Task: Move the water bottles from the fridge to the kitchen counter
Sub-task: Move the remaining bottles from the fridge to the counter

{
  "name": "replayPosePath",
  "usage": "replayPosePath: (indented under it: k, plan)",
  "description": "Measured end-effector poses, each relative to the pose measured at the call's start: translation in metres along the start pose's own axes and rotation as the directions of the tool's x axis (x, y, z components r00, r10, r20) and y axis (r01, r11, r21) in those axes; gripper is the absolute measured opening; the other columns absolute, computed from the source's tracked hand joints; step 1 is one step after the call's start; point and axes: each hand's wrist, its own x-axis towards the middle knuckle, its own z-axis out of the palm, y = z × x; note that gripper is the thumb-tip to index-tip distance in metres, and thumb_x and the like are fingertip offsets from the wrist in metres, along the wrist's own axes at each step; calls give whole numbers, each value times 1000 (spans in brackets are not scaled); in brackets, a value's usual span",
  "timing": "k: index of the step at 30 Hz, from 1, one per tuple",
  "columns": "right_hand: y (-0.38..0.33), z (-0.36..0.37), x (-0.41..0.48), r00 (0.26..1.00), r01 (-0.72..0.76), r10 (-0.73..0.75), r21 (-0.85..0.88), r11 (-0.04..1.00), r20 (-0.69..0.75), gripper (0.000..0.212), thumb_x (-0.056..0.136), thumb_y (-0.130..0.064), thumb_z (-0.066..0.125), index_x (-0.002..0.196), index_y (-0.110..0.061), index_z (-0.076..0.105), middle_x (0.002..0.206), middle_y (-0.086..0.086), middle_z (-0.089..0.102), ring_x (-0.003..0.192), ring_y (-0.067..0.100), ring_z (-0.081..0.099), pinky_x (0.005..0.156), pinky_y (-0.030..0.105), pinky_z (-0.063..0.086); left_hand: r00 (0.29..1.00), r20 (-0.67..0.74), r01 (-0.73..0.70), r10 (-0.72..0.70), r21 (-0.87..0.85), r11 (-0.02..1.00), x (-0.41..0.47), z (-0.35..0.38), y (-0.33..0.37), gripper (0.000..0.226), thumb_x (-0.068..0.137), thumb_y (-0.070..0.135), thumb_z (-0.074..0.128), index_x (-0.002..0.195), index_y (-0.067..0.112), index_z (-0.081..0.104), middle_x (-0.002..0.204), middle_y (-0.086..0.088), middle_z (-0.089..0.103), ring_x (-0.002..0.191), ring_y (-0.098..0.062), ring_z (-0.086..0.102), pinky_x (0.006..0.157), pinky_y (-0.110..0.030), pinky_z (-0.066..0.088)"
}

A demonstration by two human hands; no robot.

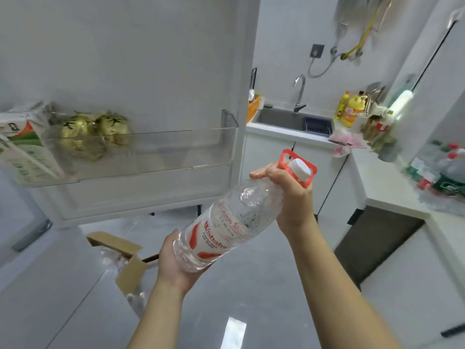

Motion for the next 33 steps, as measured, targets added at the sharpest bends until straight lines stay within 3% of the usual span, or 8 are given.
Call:
replayPosePath:
  k: [6, 10, 15, 21, 26, 29, 33]
  plan:
    - [-32, -101, 6, 998, 57, -59, -88, 994, -18, 9, 64, -19, 68, 66, -15, 75, 73, 9, 73, 82, 33, 66, 96, 56, 47, 994, 0, 114, -114, -13, 993, 20, 44, -85, 48, 95, 37, 38, 117, 4, 67, 119, -22, 65, 104, -39, 66, 96, -52, 47]
    - [-48, -156, 10, 996, 63, -70, -129, 990, -53, 11, 64, -26, 67, 65, -19, 75, 74, 9, 73, 84, 34, 67, 97, 54, 49, 989, 23, 145, -146, 55, 988, 29, 69, -133, 47, 92, 35, 41, 98, 5, 77, 114, -21, 67, 99, -38, 67, 94, -51, 48]
    - [-59, -214, 18, 990, 86, -97, -109, 990, -104, 11, 64, -23, 67, 66, -15, 73, 72, 11, 72, 78, 32, 67, 85, 42, 53, 972, 106, 195, -211, 141, 971, 39, 102, -169, 44, 65, 32, 65, 95, 2, 77, 111, -23, 68, 95, -40, 69, 77, -52, 56]
    - [-62, -265, 33, 970, 121, -139, -99, 988, -201, 9, 70, -13, 64, 65, -10, 71, 68, 11, 71, 73, 30, 69, 77, 37, 55, 955, 60, 280, -292, 154, 947, 84, 126, -205, 53, 93, 40, 42, 125, 3, 62, 125, -22, 61, 113, -39, 59, 101, -52, 42]
    - [-54, -303, 66, 954, 118, -145, -115, 986, -264, 27, 74, -7, 55, 58, -21, 71, 65, 5, 71, 72, 27, 68, 79, 37, 54, 936, 61, 330, -347, 193, 924, 135, 152, -233, 44, 90, 37, 45, 107, 6, 72, 112, -20, 67, 99, -36, 66, 88, -48, 51]
    - [-47, -323, 94, 937, 98, -135, -128, 987, -322, 23, 72, -8, 56, 57, -19, 70, 65, 6, 71, 73, 27, 67, 81, 37, 54, 922, 52, 365, -384, 214, 906, 173, 171, -244, 46, 92, 39, 44, 113, 5, 68, 112, -21, 67, 99, -38, 65, 94, -51, 46]
    - [-42, -351, 142, 904, 84, -122, -111, 990, -409, 7, 71, -7, 57, 67, -2, 60, 65, 11, 69, 70, 27, 68, 73, 34, 56, 901, 61, 402, -429, 256, 879, 227, 208, -255, 49, 92, 40, 44, 115, 4, 66, 114, -23, 67, 97, -40, 67, 96, -54, 46]
